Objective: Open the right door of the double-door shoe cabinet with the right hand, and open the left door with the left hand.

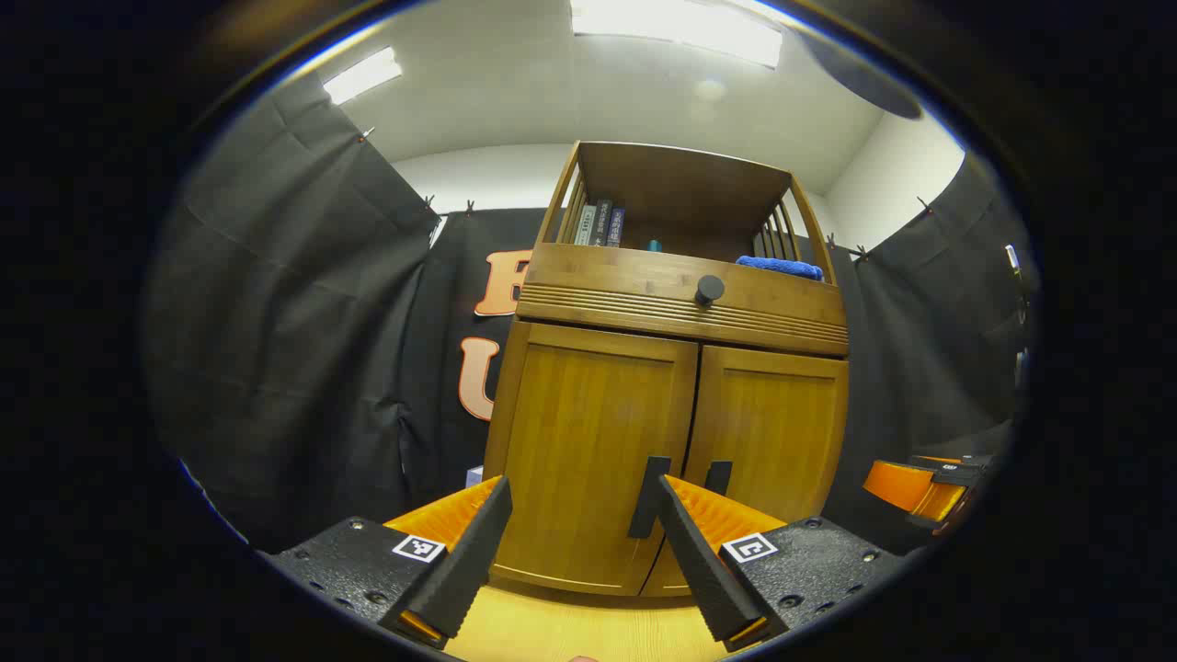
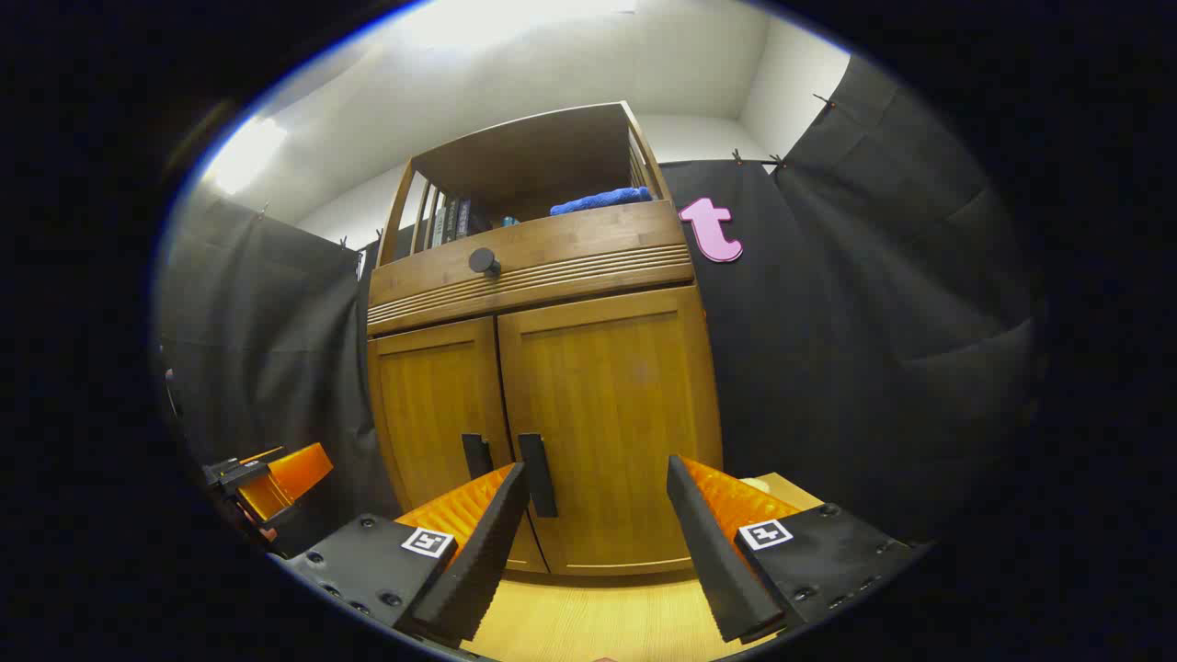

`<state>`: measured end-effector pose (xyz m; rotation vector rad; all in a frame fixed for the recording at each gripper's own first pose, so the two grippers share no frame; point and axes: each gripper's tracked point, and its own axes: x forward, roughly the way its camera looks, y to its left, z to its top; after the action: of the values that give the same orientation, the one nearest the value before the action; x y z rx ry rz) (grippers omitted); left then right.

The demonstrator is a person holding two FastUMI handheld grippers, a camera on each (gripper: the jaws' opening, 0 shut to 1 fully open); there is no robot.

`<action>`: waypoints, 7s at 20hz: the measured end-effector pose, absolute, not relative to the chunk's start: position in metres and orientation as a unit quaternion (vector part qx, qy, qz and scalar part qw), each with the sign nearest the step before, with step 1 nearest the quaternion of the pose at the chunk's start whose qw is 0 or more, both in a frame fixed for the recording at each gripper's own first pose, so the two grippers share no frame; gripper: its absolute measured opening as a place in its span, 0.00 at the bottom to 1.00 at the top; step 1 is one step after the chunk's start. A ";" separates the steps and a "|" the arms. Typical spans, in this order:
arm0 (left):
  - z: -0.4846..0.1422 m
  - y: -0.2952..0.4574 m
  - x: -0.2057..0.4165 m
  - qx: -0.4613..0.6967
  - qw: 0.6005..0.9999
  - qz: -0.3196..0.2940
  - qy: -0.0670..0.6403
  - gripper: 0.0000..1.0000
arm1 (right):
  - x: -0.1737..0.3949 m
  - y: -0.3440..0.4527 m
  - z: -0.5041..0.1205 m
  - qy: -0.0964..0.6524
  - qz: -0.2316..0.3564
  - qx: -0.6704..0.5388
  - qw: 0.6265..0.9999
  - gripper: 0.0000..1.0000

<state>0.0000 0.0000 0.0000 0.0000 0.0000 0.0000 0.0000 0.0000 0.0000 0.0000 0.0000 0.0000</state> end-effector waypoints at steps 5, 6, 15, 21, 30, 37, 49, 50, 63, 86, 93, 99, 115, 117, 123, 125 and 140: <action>-0.002 -0.002 0.005 0.001 1.000 -0.013 -0.003 0.95 | 0.001 0.013 0.000 -0.003 0.002 -0.006 1.000 0.97; 0.000 -0.003 0.006 -0.004 1.000 -0.016 -0.006 0.92 | 0.002 0.015 0.001 -0.006 0.004 -0.006 1.000 0.97; 0.011 0.000 0.014 -0.007 1.000 -0.021 -0.017 0.92 | 0.003 0.035 0.006 -0.019 0.022 -0.010 1.000 0.97; 0.004 0.015 0.011 -0.003 1.000 -0.012 -0.004 0.95 | 0.001 0.044 0.000 -0.013 0.028 -0.014 0.999 0.97; 0.014 0.027 0.002 0.003 1.000 0.002 -0.018 0.95 | 0.008 0.059 -0.003 -0.006 0.053 -0.016 0.998 0.97; 0.016 0.028 0.001 0.001 1.000 0.002 -0.018 0.95 | 0.018 0.067 0.003 -0.019 0.065 -0.024 0.997 0.97; 0.015 0.058 -0.008 0.013 1.000 0.026 -0.005 0.95 | 0.130 0.120 -0.010 -0.009 0.109 -0.034 0.993 0.97; 0.016 0.060 -0.009 0.015 1.000 0.027 -0.005 0.95 | 0.139 0.124 -0.016 -0.004 0.109 -0.033 0.993 0.97; 0.021 0.073 -0.020 0.030 0.999 0.031 -0.004 0.95 | 0.189 0.105 -0.077 0.042 0.049 -0.041 0.997 0.94; 0.014 0.102 -0.013 0.013 0.999 0.040 -0.003 0.92 | 0.230 0.070 -0.087 0.080 0.007 -0.047 0.996 0.27; 0.014 0.065 -0.011 0.003 1.000 0.022 -0.008 0.92 | 0.189 0.064 -0.063 0.092 0.058 -0.033 0.994 0.35; 0.008 0.031 -0.013 0.005 1.000 0.024 -0.015 0.95 | 0.158 0.044 -0.056 0.087 0.075 -0.037 0.993 0.30; -0.034 -0.026 0.009 0.017 1.000 -0.006 0.013 0.95 | 0.135 -0.015 -0.035 0.073 0.026 -0.080 0.994 0.24; -0.038 -0.032 0.015 0.020 1.000 -0.018 0.015 0.95 | 0.137 -0.027 -0.031 0.068 0.015 -0.094 0.993 0.24; -0.053 -0.062 0.042 0.004 0.998 -0.056 0.033 0.94 | 0.135 -0.056 -0.027 0.060 -0.020 -0.066 0.996 0.31; -0.060 -0.070 0.059 -0.001 0.997 -0.068 0.035 0.92 | 0.134 -0.067 -0.025 0.062 -0.018 -0.061 0.996 0.30; -0.139 -0.078 0.178 0.027 0.995 -0.075 0.066 0.92 | 0.046 -0.117 -0.021 0.063 -0.116 -0.058 0.990 0.34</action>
<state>0.1783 -0.0779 -0.1392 0.0537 0.1313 -0.1511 0.0456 -0.1172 -0.0208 -0.1159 0.1269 -0.2331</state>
